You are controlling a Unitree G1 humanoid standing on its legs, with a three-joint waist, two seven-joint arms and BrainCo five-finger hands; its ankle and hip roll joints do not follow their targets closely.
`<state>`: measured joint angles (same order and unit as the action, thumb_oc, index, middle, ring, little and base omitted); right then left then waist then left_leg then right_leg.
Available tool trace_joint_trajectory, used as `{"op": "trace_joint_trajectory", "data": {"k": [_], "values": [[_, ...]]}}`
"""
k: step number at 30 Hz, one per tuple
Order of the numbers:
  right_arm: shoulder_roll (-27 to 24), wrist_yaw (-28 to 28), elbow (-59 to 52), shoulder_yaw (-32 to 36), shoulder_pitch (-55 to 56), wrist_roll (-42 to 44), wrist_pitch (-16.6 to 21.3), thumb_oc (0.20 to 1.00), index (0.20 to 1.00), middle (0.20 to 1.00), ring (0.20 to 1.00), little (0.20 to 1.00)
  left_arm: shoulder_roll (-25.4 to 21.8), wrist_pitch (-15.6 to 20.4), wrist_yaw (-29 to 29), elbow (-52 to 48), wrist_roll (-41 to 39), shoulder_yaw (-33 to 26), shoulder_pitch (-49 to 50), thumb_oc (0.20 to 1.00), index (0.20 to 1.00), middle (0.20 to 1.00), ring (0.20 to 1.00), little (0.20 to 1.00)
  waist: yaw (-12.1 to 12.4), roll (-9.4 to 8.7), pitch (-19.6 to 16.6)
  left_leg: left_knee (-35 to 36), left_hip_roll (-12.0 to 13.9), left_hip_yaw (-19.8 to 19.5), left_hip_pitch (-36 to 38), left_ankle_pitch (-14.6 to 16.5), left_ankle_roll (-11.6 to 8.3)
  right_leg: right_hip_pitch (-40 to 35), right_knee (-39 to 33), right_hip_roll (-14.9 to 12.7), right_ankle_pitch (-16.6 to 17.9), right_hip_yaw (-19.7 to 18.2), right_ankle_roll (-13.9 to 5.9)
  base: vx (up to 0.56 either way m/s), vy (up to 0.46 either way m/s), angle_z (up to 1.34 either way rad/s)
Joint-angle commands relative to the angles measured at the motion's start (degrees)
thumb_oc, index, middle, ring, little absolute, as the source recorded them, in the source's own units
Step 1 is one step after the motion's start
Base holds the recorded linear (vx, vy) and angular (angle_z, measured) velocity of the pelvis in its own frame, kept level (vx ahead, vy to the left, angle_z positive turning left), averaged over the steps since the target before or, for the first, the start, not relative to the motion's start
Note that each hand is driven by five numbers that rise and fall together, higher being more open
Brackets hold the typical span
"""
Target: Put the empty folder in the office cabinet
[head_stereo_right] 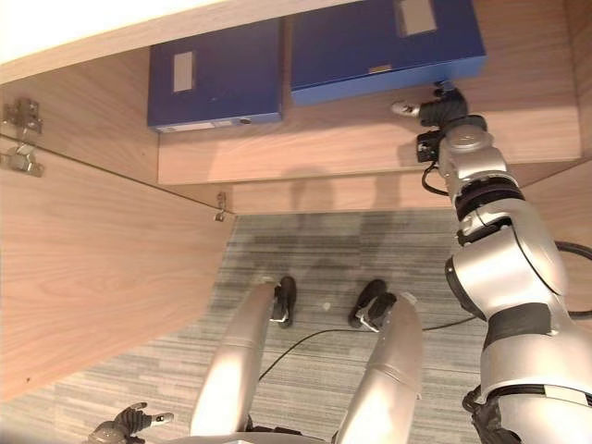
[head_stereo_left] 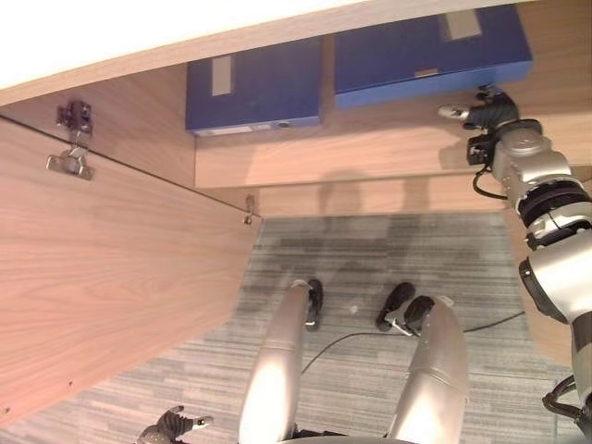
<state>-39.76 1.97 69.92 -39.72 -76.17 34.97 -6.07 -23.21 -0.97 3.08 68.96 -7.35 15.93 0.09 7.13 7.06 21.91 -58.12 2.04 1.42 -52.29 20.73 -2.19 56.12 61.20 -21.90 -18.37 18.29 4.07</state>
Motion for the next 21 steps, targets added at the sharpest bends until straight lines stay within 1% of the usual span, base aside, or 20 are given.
{"op": "trace_joint_trajectory", "data": {"k": [1, 4, 5, 6, 8, 9, 10, 14, 15, 18, 19, 21], "values": [[0.21, -3.49, -1.16, -1.07, -2.22, -5.91, -0.61, 1.000, 1.000, 1.000, 1.000, 1.000, -5.41, -0.82, -0.90, 3.29, 2.77, 1.35, 0.68, 1.000, 1.000, 1.000, 1.000, 1.000, 1.65, -1.38, -0.15, 7.58, 3.11, 1.47, 2.16, -3.19, -0.63, -5.96, -4.79, 0.08, -2.88, -7.98, -6.80, 0.01, -0.006, -0.15], [0.06, -6.62, -2.75, -5.84, -2.89, -13.04, -1.03, 1.000, 1.000, 1.000, 1.000, 1.000, -6.65, -0.76, -1.75, 2.78, 3.60, 1.68, -1.36, 1.000, 1.000, 1.000, 1.000, 1.000, 1.31, -1.41, -0.42, 8.15, 3.27, 1.67, 3.58, -3.14, -0.74, -7.32, -6.00, 0.15, -2.40, -8.08, -6.86, 0.01, -0.003, -0.15], [0.06, -6.63, -2.74, -5.85, -2.91, -13.05, -1.03, 1.000, 1.000, 1.000, 1.000, 1.000, -6.64, -0.76, -1.75, 2.78, 3.60, 1.67, -1.36, 1.000, 1.000, 1.000, 1.000, 1.000, 1.29, -1.39, -0.37, 8.18, 3.27, 1.67, 3.64, -3.15, -0.74, -7.38, -6.03, 0.15, -2.39, -8.06, -6.86, 0.01, -0.001, -0.13], [-0.54, -8.66, -4.33, -8.78, -2.87, -17.48, -0.96, 1.000, 1.000, 1.000, 1.000, 1.000, -7.21, -0.66, -2.21, 2.31, 4.19, 1.83, -1.90, 1.000, 1.000, 1.000, 1.000, 1.000, 1.09, -1.43, -0.49, 8.89, 3.34, 1.84, 4.50, -3.23, -0.80, -8.02, -6.65, 0.10, -2.14, -8.16, -6.98, 0.01, -0.001, -0.15], [-1.37, -10.56, -5.55, -11.48, -2.21, -21.58, -0.98, 1.000, 1.000, 1.000, 1.000, 1.000, -7.50, -0.60, -2.78, 1.80, 4.75, 1.81, -1.91, 1.000, 1.000, 1.000, 1.000, 1.000, 1.00, -1.37, -0.61, 9.99, 3.30, 2.03, 5.43, -3.52, -0.85, -8.71, -7.34, 0.08, -1.78, -8.06, -7.14, 0.01, 0.001, -0.12], [-1.37, -10.57, -5.55, -11.49, -2.22, -21.59, -0.98, 1.000, 1.000, 1.000, 1.000, 1.000, -7.49, -0.61, -2.78, 1.79, 4.75, 1.81, -1.90, 1.000, 1.000, 1.000, 1.000, 1.000, 0.99, -1.34, -0.58, 10.03, 3.30, 2.02, 5.49, -3.54, -0.85, -8.78, -7.38, 0.09, -1.76, -8.04, -7.15, 0.02, -0.002, -0.09], [-2.31, -12.51, -7.01, -14.09, -2.11, -25.68, -0.88, 1.000, 1.000, 1.000, 1.000, 1.000, -7.86, -0.45, -3.26, 1.57, 5.41, 1.68, -1.82, 1.000, 1.000, 1.000, 1.000, 1.000, 0.89, -1.43, -0.65, 11.33, 3.33, 2.15, 6.57, -3.88, -0.91, -9.63, -8.51, 0.28, -1.24, -7.94, -7.47, 0.01, -0.003, -0.08], [-3.53, -14.64, -8.59, -16.19, -0.97, -28.50, -0.24, 1.000, 1.000, 1.000, 1.000, 1.000, -8.75, -0.22, -3.92, 1.54, 6.62, 1.59, -2.19, 1.000, 1.000, 1.000, 1.000, 1.000, 0.85, -1.37, -0.80, 13.18, 3.28, 2.22, 8.20, -4.48, -1.04, -11.10, -10.30, 0.45, -0.37, -7.55, -7.93, 0.01, -0.010, -0.05], [-4.83, -16.73, -10.89, -17.21, 0.34, -29.42, -0.22, 1.000, 1.000, 1.000, 1.000, 1.000, -9.71, -0.08, -4.21, 1.21, 7.66, 1.37, -2.50, 1.000, 1.000, 1.000, 1.000, 1.000, 0.79, -1.35, -0.94, 14.40, 3.23, 2.30, 9.10, -4.99, -1.15, -12.00, -11.47, 0.49, 0.24, -7.30, -8.23, 0.01, -0.022, -0.04], [-6.57, -20.04, -13.51, -19.91, 1.76, -31.80, -0.07, 1.000, 1.000, 1.000, 1.000, 1.000, -10.51, 0.18, -4.89, 0.37, 8.35, 1.40, -3.15, 1.000, 1.000, 1.000, 1.000, 1.000, 0.65, -1.27, -0.90, 17.17, 3.03, 2.45, 10.97, -6.14, -1.48, -13.95, -13.98, 0.62, 1.40, -6.96, -8.70, 0.00, 0.000, 0.00], [-6.91, -21.77, -12.75, -21.74, 1.96, -35.19, 0.18, 1.000, 1.000, 1.000, 1.000, 1.000, -10.53, 0.47, -5.22, -0.18, 8.39, 1.64, -3.74, 1.000, 1.000, 1.000, 1.000, 1.000, 0.60, -1.18, -0.84, 19.83, 2.82, 2.61, 12.94, -7.25, -1.87, -16.39, -17.20, 0.95, 2.61, -6.41, -9.04, -0.01, -0.036, -0.02], [-6.27, -22.31, -10.12, -22.65, 2.07, -39.28, 0.51, 1.000, 1.000, 1.000, 1.000, 1.000, -10.13, 0.77, -5.24, -0.16, 8.32, 2.04, -4.39, 1.000, 1.000, 1.000, 1.000, 1.000, 0.80, -1.13, -0.87, 22.86, 2.49, 2.67, 14.81, -8.63, -2.17, -18.49, -20.13, 1.22, 3.99, -5.71, -9.44, -0.02, -0.027, -0.05]]}}
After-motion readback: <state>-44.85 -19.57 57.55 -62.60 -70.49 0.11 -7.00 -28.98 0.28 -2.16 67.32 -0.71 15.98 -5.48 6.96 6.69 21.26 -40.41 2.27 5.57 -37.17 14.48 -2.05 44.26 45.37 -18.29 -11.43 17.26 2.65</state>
